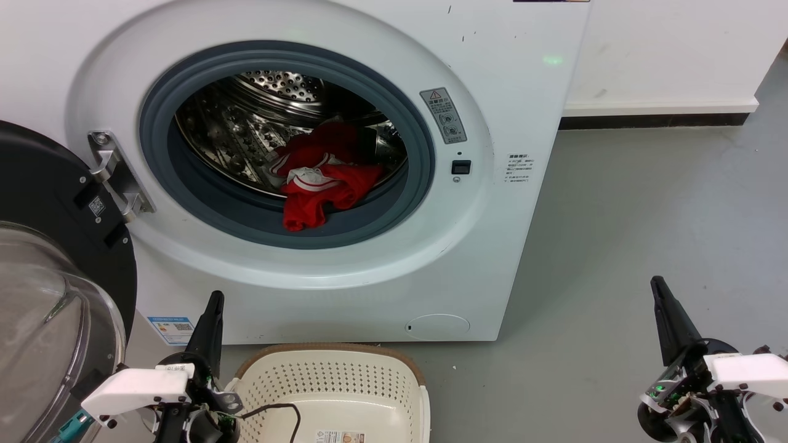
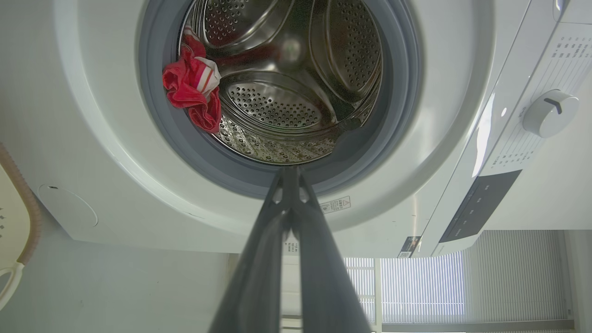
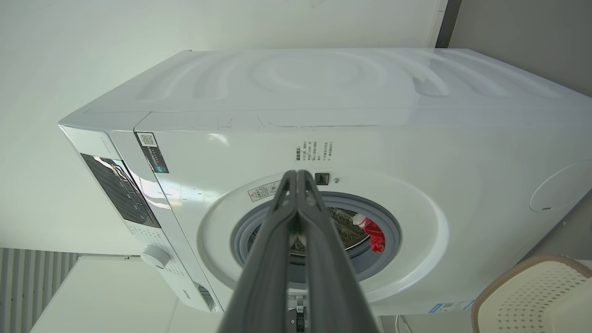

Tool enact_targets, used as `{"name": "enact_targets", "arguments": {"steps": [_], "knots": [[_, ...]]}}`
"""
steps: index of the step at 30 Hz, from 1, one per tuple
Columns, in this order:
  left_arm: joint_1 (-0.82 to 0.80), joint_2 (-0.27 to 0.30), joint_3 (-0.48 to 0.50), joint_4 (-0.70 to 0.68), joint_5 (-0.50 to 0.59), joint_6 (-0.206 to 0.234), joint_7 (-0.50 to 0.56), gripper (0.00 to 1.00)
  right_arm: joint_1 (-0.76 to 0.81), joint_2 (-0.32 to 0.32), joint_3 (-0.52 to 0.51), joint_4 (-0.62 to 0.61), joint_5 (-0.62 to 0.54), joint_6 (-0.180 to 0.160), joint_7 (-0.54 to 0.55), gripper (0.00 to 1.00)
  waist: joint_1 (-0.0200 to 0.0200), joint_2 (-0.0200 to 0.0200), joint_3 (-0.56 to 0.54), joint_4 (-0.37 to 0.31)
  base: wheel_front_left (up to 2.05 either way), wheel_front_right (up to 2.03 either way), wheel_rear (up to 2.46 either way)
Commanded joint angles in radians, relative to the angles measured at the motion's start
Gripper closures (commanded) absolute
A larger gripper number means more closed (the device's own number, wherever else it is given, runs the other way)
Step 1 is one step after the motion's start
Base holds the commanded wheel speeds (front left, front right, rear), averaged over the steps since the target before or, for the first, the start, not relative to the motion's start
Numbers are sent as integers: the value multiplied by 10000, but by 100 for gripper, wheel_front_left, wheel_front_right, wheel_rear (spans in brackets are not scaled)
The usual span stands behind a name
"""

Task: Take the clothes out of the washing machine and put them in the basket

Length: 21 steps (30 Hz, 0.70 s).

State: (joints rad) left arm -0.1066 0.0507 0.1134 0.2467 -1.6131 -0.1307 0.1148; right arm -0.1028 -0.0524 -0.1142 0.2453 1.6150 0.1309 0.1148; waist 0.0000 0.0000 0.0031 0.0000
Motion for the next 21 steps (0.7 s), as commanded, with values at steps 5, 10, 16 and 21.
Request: {"name": "enact_targets", "arguments": {"steps": [5,10,16,21], "knots": [[-59,-10,22,-11,1,-22,16,100,-130,33,3,11,-45,-3,9,100,0,0,0,0,0,0,0],[-59,-10,22,-11,1,-22,16,100,-130,33,4,11,-45,-3,8,100,0,0,0,0,0,0,0],[-59,-10,22,-11,1,-22,16,100,-130,33,4,11,-44,-3,8,100,0,0,0,0,0,0,0],[-59,-10,22,-11,1,-22,16,100,-130,33,4,11,-44,-3,8,100,0,0,0,0,0,0,0]]}}
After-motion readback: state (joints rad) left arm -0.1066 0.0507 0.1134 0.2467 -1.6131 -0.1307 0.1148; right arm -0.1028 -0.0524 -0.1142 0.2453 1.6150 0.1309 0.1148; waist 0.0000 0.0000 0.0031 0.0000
